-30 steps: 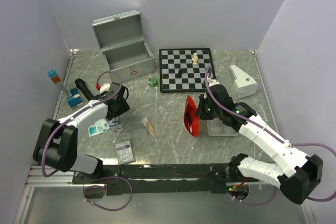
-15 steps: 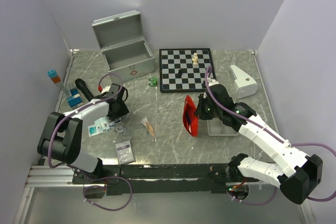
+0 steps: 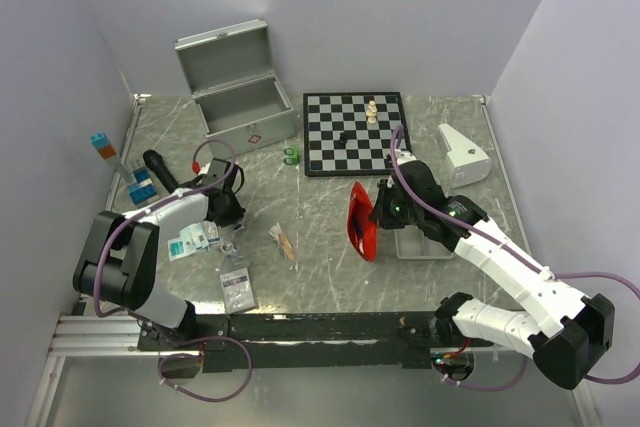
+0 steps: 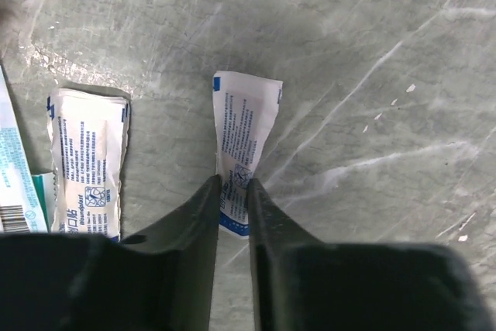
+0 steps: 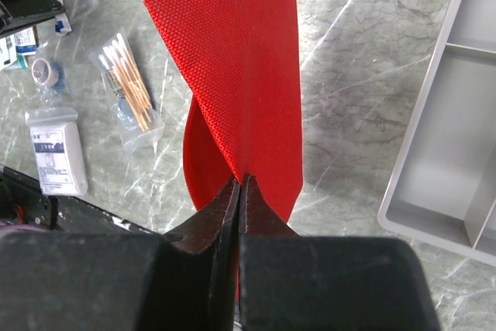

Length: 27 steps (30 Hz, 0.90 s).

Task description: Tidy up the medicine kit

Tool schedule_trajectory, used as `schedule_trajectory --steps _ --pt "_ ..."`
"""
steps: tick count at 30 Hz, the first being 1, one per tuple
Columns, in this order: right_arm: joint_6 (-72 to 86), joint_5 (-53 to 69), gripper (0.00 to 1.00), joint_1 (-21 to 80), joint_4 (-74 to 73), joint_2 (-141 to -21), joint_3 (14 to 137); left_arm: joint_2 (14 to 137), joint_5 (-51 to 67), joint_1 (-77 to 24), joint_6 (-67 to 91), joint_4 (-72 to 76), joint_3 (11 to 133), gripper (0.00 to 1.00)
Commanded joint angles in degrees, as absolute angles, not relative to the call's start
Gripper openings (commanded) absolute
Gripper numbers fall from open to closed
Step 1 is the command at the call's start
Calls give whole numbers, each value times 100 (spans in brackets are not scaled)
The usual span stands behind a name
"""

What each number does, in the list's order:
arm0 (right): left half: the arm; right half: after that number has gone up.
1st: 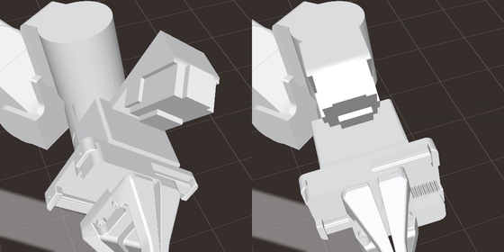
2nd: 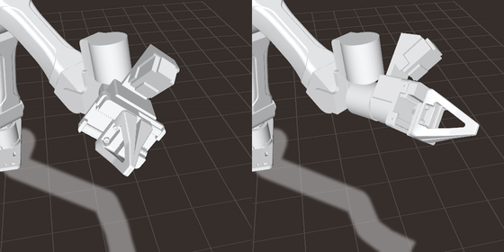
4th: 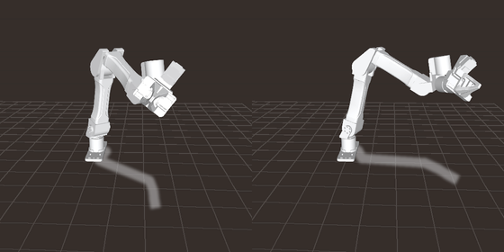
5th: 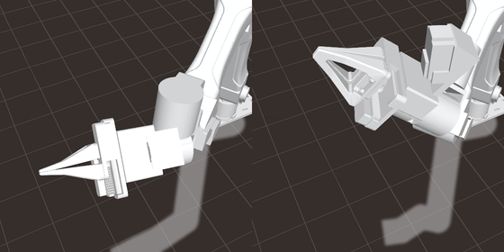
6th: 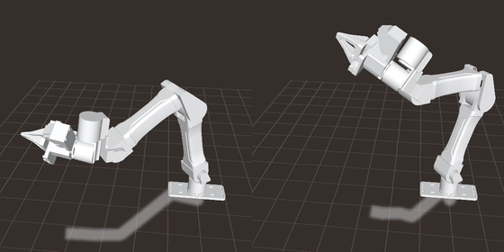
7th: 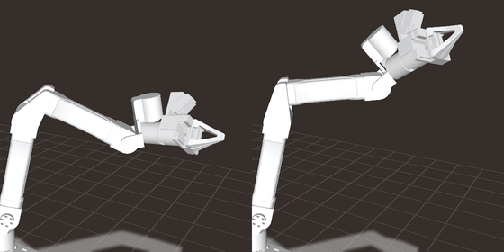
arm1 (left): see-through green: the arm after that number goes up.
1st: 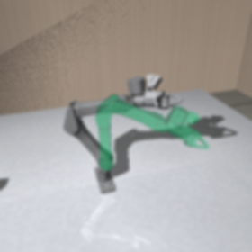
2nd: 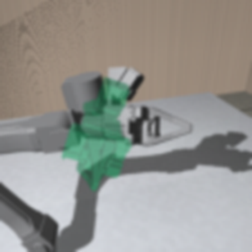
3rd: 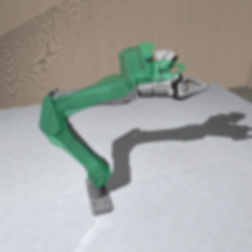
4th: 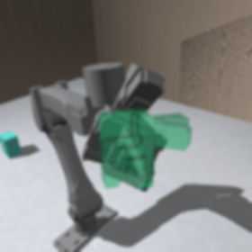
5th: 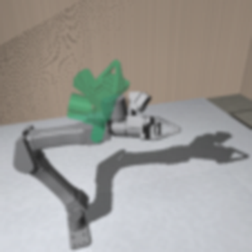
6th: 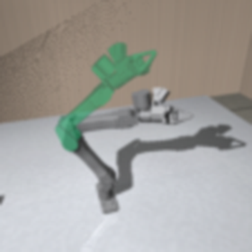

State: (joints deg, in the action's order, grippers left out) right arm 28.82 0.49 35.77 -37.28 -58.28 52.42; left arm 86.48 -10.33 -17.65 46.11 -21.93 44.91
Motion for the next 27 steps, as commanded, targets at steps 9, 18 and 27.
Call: schedule_trajectory --steps 9,18,27 --pt "2900 0 0 3612 -3788 -5642 5493 7395 -581 -1880 4649 -2163 4474 6" --pt "3006 70 0 3612 -3867 -5862 5862 6232 658 -3565 5466 -329 4386 8" --pt "3524 501 0 3612 -3928 -6011 6301 6556 545 -4921 5854 1739 4587 9"
